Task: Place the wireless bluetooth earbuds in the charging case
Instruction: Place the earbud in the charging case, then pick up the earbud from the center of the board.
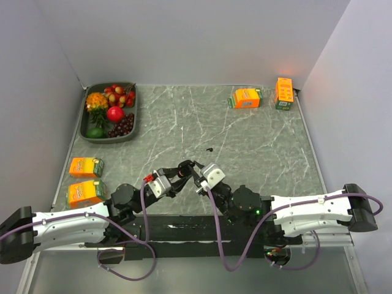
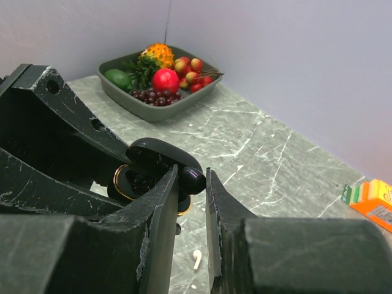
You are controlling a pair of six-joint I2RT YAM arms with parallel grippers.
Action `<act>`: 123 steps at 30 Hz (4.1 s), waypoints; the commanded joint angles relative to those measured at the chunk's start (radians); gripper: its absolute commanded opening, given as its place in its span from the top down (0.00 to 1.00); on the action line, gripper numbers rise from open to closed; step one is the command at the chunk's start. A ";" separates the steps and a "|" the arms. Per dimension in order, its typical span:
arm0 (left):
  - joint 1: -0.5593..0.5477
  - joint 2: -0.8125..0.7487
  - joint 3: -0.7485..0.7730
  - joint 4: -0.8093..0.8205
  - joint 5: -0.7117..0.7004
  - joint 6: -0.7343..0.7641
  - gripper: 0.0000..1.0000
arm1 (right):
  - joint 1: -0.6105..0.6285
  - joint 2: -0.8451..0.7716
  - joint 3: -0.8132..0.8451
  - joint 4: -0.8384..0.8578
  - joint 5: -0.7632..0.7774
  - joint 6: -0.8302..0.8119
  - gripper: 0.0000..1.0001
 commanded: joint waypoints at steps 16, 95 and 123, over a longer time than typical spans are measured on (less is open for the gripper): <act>0.000 -0.014 0.049 0.049 0.016 -0.031 0.99 | 0.006 0.091 -0.054 0.211 0.059 -0.192 1.00; -0.003 -0.220 -0.050 -0.067 -0.016 -0.126 0.99 | -0.886 0.395 0.270 -0.811 -0.742 0.986 0.29; -0.009 -0.275 -0.063 -0.112 -0.051 -0.144 0.99 | -1.033 0.803 0.466 -0.800 -0.747 1.428 0.43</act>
